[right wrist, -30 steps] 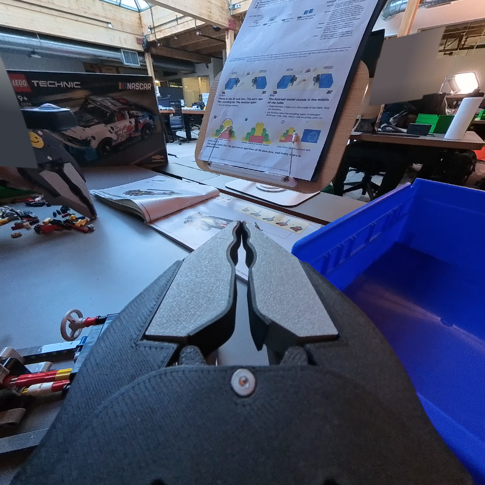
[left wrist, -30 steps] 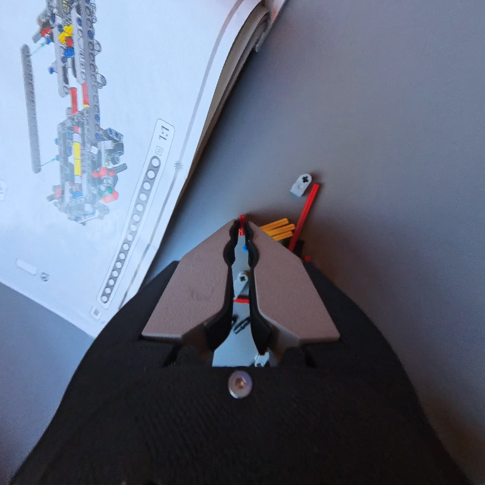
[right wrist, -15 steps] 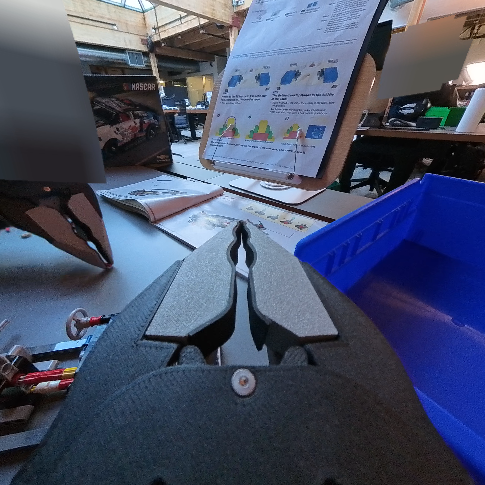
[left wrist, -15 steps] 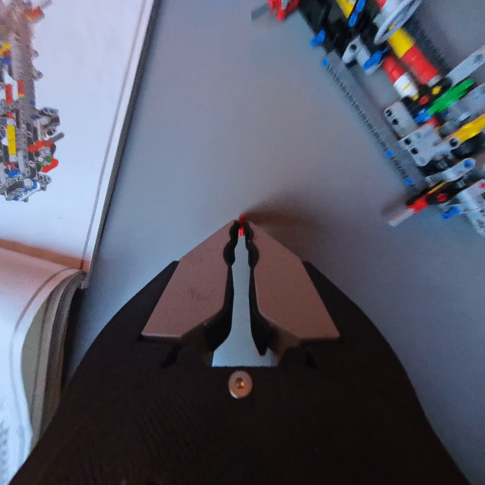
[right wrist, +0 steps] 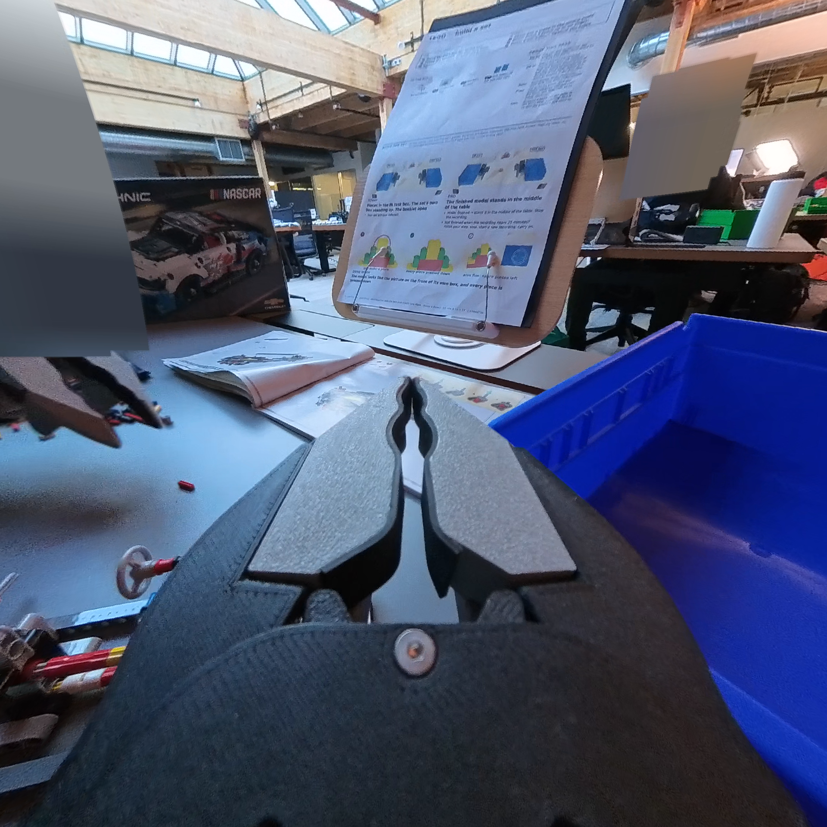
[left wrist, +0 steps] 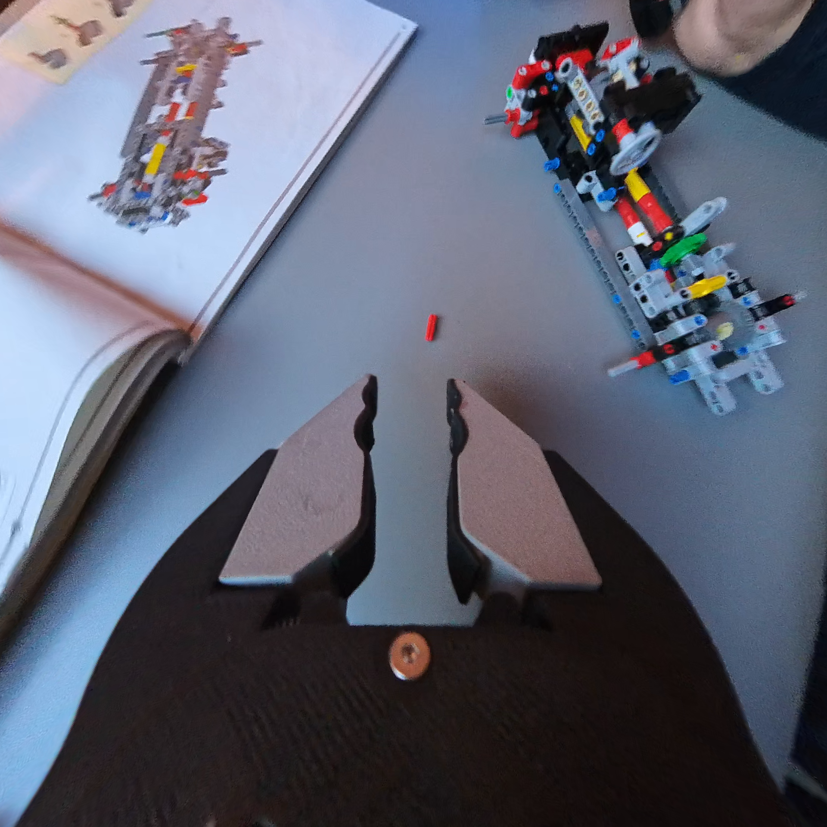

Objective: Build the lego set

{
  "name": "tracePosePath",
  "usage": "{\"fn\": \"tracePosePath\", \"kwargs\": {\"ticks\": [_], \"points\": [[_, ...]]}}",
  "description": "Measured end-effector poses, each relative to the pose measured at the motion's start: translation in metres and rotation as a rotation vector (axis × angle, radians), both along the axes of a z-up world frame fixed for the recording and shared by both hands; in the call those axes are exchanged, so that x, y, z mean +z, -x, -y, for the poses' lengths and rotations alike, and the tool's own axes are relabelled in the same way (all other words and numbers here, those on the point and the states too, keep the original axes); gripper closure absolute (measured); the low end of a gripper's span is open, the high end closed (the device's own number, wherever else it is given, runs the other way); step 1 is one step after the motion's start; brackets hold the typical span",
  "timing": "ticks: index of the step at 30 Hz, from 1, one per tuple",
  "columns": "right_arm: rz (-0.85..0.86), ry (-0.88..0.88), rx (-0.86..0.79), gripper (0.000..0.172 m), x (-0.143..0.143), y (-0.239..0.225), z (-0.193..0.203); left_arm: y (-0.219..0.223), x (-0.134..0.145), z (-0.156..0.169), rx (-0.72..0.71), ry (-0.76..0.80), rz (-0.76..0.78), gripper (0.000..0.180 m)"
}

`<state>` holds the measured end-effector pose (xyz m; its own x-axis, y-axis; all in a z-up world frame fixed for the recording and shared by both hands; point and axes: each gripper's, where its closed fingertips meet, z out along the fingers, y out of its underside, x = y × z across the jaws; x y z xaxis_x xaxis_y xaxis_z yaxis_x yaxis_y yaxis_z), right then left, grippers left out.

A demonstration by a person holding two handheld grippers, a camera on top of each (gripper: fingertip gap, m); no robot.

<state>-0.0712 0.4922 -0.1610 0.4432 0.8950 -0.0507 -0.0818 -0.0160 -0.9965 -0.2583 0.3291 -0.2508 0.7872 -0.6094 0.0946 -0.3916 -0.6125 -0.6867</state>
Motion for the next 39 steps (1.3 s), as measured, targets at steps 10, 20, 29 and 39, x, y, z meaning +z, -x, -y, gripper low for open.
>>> {"fn": "tracePosePath", "kwargs": {"ticks": [10, 20, 29, 39], "points": [[0.009, -0.031, -0.094, 0.172, 0.0, -0.008, -0.011, 0.188, 0.03, 0.156, 0.642, -0.009, -0.229, 0.148], [0.063, -0.046, -0.135, 0.172, -0.006, -0.007, -0.013, 0.231, 0.021, 0.242, 0.808, 0.055, -0.263, 0.152], [0.022, 0.012, -0.131, 0.172, -0.007, -0.014, -0.017, 0.206, 0.036, 0.223, 0.73, -0.038, -0.175, 0.158], [0.002, 0.032, -0.084, 0.172, -0.006, -0.011, -0.01, 0.117, -0.003, 0.089, 0.362, -0.043, -0.186, 0.161]]}}
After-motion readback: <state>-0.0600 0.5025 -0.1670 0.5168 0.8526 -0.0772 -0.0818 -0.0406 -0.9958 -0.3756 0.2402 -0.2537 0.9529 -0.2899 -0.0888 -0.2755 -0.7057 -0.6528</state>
